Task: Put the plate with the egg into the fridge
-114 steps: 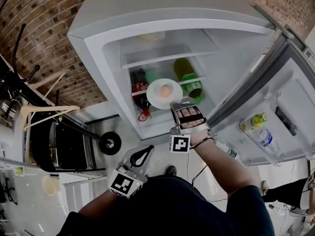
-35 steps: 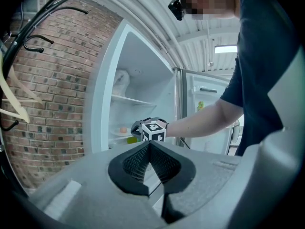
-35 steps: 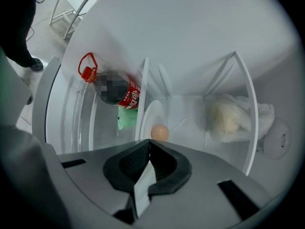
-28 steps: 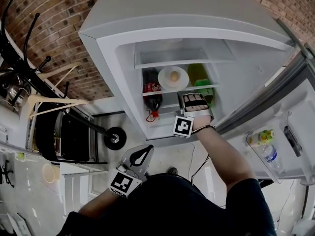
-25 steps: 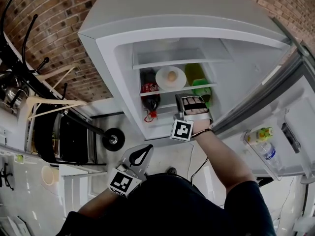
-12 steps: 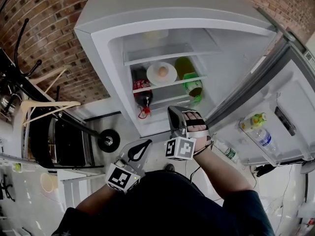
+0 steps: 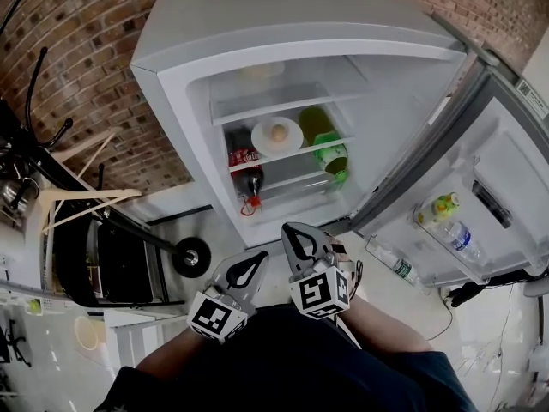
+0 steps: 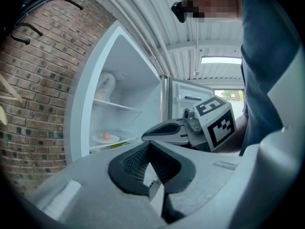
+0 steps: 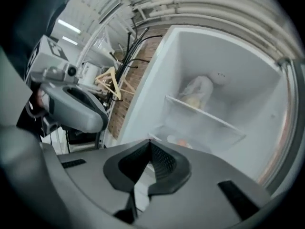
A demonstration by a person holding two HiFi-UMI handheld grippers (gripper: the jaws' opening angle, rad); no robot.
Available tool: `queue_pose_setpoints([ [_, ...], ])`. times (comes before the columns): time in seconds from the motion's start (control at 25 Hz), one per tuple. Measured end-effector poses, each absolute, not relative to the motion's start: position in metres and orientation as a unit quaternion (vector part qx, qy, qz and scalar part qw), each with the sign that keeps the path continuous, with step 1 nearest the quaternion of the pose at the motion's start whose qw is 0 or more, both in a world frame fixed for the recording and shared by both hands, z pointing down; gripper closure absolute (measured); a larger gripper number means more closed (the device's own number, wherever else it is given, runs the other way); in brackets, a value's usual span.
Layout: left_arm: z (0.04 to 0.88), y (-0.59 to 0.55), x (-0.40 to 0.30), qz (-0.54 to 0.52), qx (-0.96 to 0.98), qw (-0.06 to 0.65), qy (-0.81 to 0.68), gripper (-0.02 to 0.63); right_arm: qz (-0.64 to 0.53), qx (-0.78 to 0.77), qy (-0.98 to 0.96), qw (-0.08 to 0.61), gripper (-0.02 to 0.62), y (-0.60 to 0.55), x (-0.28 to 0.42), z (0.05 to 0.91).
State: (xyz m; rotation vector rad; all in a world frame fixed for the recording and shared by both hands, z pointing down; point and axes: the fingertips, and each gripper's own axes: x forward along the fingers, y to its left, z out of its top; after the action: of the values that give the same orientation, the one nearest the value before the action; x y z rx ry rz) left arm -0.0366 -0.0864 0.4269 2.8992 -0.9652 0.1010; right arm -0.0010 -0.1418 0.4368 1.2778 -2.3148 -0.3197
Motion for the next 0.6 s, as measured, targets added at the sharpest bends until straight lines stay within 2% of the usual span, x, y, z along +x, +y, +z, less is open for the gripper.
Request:
queue_pose_setpoints([
  [0.28, 0.426, -0.089, -0.039, 0.029, 0.947, 0.053, -0.316, 0.614, 0.047, 0.44, -0.894, 0.071, 0.586, -0.119, -0.013, 0.443],
  [0.6, 0.427, -0.091, -0.038, 0.027, 0.947, 0.056, -0.316, 0.614, 0.051, 0.421, -0.906, 0.012, 0.586, -0.106, -0.019, 0.437],
])
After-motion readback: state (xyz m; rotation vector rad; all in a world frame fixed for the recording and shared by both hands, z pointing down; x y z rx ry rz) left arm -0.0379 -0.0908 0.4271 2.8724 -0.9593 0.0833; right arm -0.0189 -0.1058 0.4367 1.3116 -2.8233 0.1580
